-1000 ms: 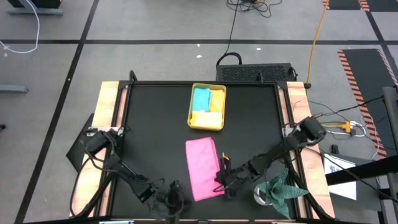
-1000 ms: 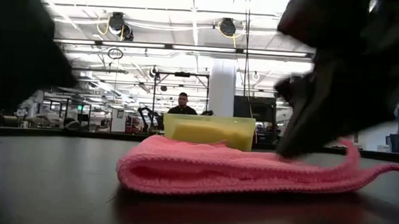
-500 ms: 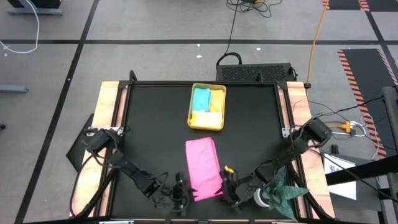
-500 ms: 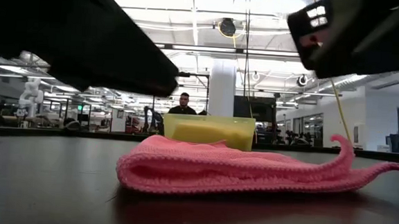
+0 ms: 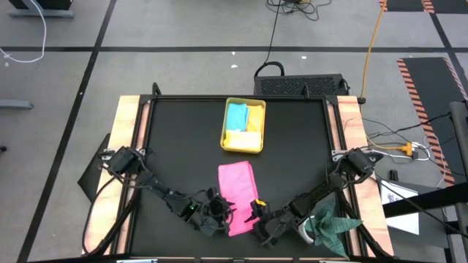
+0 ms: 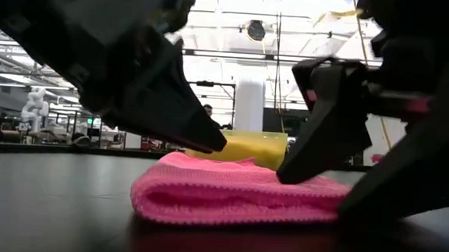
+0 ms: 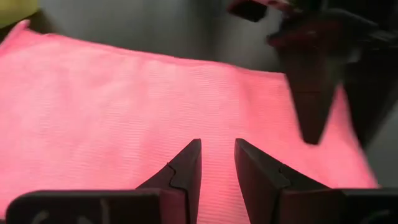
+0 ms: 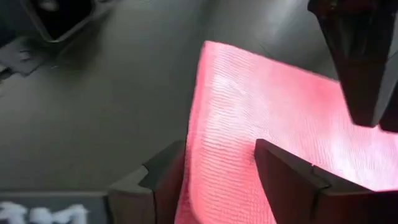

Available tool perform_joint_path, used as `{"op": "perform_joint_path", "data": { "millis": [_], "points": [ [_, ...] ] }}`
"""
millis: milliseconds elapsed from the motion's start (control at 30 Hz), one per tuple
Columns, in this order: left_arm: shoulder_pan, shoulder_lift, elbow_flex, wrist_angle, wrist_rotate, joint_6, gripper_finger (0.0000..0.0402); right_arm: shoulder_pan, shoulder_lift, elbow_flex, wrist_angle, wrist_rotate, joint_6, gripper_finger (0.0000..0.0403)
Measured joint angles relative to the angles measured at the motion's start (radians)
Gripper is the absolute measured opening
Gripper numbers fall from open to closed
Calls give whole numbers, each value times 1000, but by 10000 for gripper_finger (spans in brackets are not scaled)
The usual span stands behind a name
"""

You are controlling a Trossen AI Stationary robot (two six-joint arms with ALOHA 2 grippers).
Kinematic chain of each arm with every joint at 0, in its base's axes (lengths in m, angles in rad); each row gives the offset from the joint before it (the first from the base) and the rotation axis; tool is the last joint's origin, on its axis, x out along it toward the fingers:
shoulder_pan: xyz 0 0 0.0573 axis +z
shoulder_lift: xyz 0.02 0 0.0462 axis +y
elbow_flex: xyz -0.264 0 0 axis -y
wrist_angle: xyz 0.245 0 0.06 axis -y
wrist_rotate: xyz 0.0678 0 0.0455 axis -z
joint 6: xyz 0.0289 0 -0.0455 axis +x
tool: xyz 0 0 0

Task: Fold microfiber towels
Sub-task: Fold the pink towel

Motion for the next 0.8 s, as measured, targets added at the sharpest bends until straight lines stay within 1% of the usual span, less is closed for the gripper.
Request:
{"op": "perform_joint_path", "data": {
  "millis": [133, 233, 367, 400, 467, 567, 733, 800],
  "points": [
    [20, -1, 0, -30, -7, -44, 97, -8, 0, 1, -31, 9, 14, 145],
    [36, -24, 0, -61, -26, -52, 97, -8, 0, 1, -44, 8, 14, 95],
    [57, -78, 1, -192, -59, -82, 97, 0, -8, 0, -38, 8, 14, 23],
    [60, -91, 1, -230, -63, -92, 97, 3, -13, -1, -44, 10, 13, 12],
    [67, -117, 1, -316, -69, -96, 97, 10, -28, -2, -48, -9, 15, 9],
    [87, -118, -4, -375, -35, -87, 97, 19, -64, -2, -48, -25, 53, 18],
    [116, -77, -22, -373, 34, -83, 97, 18, -109, -2, -40, -158, 98, 8],
    [120, -56, -23, -339, 64, -74, 97, 18, -131, -2, -47, -198, 121, 4]
  ]
}}
